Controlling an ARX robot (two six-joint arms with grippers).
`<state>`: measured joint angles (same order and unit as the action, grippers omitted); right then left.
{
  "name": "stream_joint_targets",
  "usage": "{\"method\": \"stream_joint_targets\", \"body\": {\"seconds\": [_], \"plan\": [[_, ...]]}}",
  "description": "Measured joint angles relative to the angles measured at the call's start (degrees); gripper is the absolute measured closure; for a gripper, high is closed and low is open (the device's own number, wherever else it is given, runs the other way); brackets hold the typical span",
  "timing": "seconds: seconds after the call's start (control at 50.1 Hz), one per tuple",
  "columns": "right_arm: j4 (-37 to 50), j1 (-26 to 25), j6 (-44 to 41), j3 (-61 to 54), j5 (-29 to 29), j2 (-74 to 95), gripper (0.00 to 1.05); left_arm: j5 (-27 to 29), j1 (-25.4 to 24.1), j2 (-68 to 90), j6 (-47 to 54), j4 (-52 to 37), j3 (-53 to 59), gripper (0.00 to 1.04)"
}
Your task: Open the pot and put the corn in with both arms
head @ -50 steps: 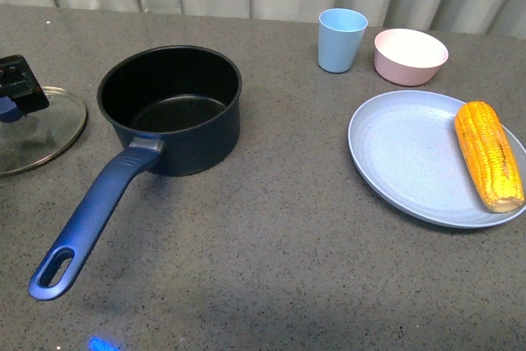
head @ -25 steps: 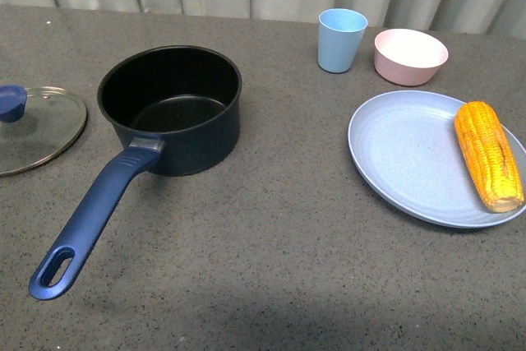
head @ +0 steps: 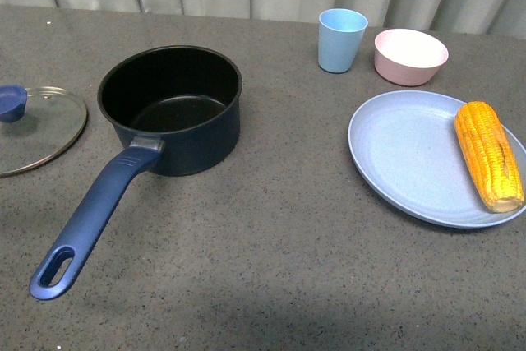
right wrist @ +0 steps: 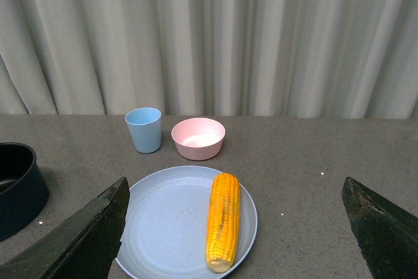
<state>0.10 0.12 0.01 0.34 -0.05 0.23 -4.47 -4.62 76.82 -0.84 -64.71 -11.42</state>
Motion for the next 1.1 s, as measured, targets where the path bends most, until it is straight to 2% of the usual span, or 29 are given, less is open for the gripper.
{"method": "stream_joint_targets", "body": {"seconds": [0.1,0.14,0.26,0.679,1.098], "plan": [[0.0,0.0,0.0,0.0,0.0,0.0,0.09,2.0,1.5,-5.5,0.2,2.6,3.0,1.01],[0.0,0.0,0.0,0.0,0.0,0.0,0.09,4.0,2.9,-7.3,0.3,3.6,3.8,1.01],[0.0,0.0,0.0,0.0,0.0,0.0,0.09,4.3,4.5,-12.6,0.4,6.8,5.9,1.01],[0.0,0.0,0.0,0.0,0.0,0.0,0.09,4.5,4.5,-36.4,0.4,25.7,10.3,1.01],[0.0,0.0,0.0,0.0,0.0,0.0,0.09,4.5,4.6,-50.0,0.4,38.0,10.3,1.01]]}}
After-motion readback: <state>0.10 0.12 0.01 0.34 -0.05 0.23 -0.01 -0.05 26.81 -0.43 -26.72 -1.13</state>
